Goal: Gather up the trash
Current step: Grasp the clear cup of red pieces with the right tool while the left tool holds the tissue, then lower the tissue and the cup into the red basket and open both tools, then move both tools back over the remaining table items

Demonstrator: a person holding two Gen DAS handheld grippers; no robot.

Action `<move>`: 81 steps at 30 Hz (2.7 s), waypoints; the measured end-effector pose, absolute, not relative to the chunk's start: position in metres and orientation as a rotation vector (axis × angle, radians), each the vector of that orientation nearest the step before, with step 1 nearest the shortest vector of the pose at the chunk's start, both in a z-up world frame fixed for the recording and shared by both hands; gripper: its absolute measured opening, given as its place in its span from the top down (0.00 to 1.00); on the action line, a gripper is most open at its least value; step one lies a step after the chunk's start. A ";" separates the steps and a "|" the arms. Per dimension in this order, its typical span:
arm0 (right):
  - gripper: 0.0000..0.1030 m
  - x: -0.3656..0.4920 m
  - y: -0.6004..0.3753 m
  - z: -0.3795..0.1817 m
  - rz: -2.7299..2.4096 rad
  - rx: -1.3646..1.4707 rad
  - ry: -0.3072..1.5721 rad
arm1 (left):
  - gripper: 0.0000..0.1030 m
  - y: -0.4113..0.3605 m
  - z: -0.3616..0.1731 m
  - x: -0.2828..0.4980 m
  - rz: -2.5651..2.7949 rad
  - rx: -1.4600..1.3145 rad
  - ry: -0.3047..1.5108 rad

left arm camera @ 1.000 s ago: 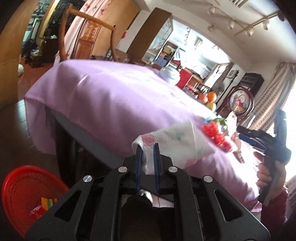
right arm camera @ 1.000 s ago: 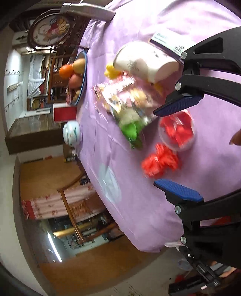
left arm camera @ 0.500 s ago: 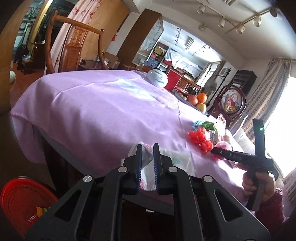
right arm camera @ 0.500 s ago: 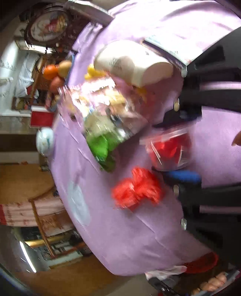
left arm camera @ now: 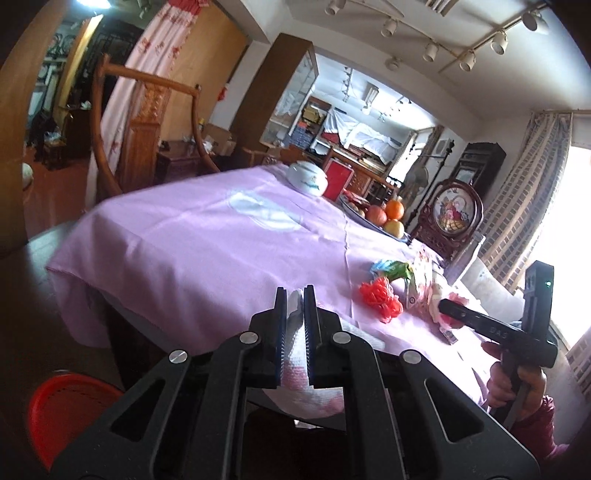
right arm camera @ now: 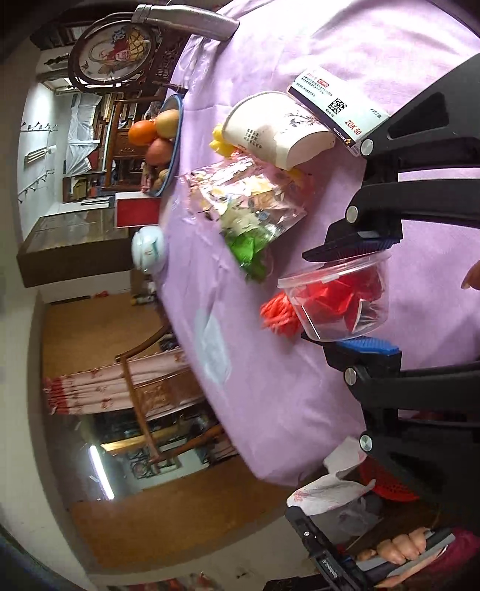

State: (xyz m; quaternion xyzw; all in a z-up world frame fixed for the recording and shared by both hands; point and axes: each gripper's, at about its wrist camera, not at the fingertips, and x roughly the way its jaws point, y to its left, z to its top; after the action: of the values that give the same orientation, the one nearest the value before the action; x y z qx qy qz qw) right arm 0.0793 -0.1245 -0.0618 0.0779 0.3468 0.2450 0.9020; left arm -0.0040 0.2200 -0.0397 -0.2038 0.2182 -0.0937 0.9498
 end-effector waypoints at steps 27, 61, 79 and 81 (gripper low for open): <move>0.65 0.016 0.023 -0.044 0.866 0.058 0.768 | 0.67 0.338 -0.137 -0.079 0.265 -0.513 0.602; 0.55 -0.034 0.224 -0.111 1.200 -0.160 0.987 | 0.09 0.406 -0.145 -0.109 0.652 -0.469 0.545; 0.48 -0.015 0.155 -0.076 1.030 -0.061 0.853 | 0.09 0.383 -0.133 -0.108 0.545 -0.492 0.533; 0.46 -0.014 0.131 -0.063 0.995 -0.035 0.812 | 0.09 0.370 -0.125 -0.106 0.505 -0.479 0.528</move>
State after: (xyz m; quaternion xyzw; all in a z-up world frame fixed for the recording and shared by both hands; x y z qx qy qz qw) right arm -0.0142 0.1315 -0.0630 -0.0165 0.3785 0.4639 0.8008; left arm -0.1056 0.3696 -0.1247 -0.2318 0.2556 0.2445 0.9061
